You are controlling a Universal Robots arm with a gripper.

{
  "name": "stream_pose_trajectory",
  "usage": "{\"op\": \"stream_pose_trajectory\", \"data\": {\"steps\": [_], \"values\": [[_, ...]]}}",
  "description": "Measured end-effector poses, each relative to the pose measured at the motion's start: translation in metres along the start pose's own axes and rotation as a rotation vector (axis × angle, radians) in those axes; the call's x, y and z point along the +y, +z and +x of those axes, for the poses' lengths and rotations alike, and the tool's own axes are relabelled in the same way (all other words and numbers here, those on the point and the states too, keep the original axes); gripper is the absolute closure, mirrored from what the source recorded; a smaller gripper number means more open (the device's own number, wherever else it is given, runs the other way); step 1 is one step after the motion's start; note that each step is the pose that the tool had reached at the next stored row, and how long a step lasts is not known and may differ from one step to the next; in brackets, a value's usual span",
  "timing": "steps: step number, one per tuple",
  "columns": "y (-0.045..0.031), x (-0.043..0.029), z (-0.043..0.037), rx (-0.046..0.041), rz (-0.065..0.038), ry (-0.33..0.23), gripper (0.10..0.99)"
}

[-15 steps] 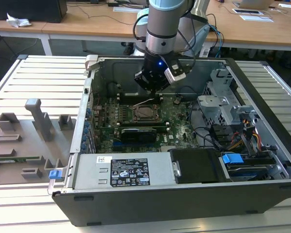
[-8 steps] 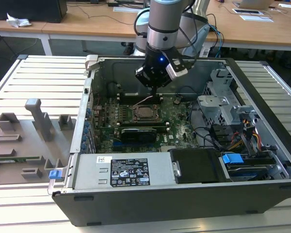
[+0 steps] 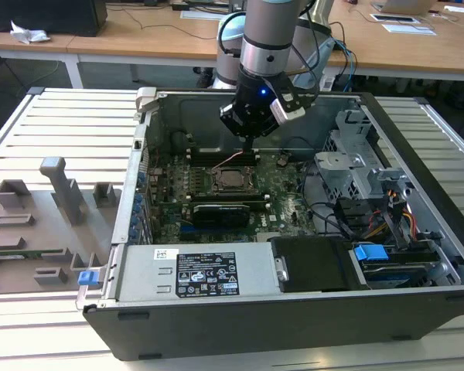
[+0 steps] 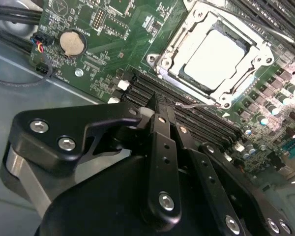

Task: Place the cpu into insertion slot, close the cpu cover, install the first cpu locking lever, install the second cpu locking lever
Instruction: 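Install the first cpu locking lever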

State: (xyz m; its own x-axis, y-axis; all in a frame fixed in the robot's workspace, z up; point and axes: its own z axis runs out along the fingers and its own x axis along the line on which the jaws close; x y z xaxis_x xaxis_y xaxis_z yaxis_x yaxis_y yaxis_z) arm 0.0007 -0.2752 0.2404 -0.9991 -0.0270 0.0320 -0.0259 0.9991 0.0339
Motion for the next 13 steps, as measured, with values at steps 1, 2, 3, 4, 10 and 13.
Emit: {"op": "stream_pose_trajectory", "data": {"steps": [1, 2, 3, 4, 10, 13], "values": [[0.0, 0.0, 0.0, 0.0001, 0.0, 0.0, 0.98], [0.0, 0.0, 0.0, 0.0001, 0.0, 0.0, 0.98], [0.0, 0.0, 0.0, 0.0001, 0.0, 0.0, 0.98], [0.0, 0.0, 0.0, 0.0001, 0.0, 0.0, 0.98], [-0.0075, 0.0004, 0.0054, -0.0002, 0.0, 0.0, 0.98], [-0.0028, 0.0004, 0.0198, -0.0002, -0.002, 0.0, 0.98]]}}
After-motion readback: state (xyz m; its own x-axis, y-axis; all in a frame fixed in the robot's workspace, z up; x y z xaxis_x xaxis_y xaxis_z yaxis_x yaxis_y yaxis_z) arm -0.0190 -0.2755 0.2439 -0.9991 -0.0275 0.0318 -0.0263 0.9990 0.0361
